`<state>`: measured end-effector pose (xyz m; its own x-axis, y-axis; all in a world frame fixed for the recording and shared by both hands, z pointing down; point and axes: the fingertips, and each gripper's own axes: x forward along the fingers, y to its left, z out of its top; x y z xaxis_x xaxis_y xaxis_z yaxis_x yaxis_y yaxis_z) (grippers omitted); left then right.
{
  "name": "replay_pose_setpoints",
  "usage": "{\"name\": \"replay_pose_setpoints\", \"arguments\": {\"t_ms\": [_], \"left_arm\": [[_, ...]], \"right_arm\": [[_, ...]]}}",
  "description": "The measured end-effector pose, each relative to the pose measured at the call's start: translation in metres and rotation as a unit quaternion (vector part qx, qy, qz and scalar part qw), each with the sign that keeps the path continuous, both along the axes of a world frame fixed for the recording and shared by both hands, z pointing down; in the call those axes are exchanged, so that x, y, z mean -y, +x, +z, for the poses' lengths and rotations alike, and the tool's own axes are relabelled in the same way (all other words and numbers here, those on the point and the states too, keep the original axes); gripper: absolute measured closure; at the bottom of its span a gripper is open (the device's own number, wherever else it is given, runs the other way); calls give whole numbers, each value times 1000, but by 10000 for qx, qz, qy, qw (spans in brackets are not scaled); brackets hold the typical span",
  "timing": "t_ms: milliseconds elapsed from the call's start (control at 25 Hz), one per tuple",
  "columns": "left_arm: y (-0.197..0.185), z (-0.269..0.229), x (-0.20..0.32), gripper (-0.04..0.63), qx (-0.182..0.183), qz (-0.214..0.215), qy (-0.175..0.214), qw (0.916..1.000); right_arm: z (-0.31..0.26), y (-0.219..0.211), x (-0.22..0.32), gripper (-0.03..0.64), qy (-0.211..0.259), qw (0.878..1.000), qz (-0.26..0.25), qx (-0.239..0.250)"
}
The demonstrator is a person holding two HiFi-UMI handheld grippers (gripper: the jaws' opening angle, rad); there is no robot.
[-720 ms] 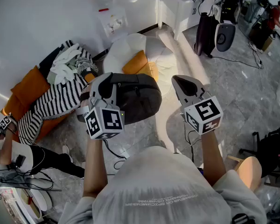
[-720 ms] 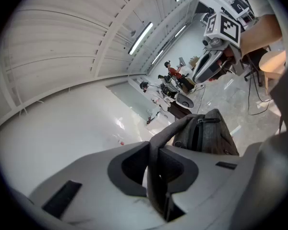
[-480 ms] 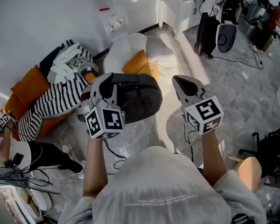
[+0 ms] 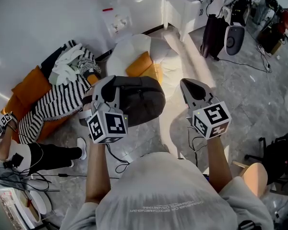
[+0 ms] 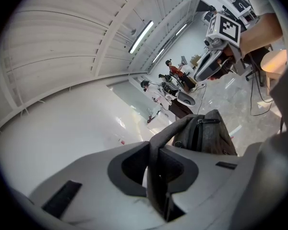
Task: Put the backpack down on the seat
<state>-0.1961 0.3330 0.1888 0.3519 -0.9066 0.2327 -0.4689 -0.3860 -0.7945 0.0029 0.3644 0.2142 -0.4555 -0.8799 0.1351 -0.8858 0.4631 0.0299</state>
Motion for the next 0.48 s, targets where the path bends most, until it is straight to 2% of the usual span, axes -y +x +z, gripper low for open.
{"name": "replay_pose_setpoints", "arguments": {"t_ms": [360, 480], "left_arm": [[10, -3, -4, 555, 100, -386, 92, 9992], [15, -13, -3, 555, 23, -502, 152, 9986]], "right_arm": [[-4, 38, -12, 615, 55, 9999, -62, 89], [-3, 52, -12, 615, 26, 9999, -86, 82]]}}
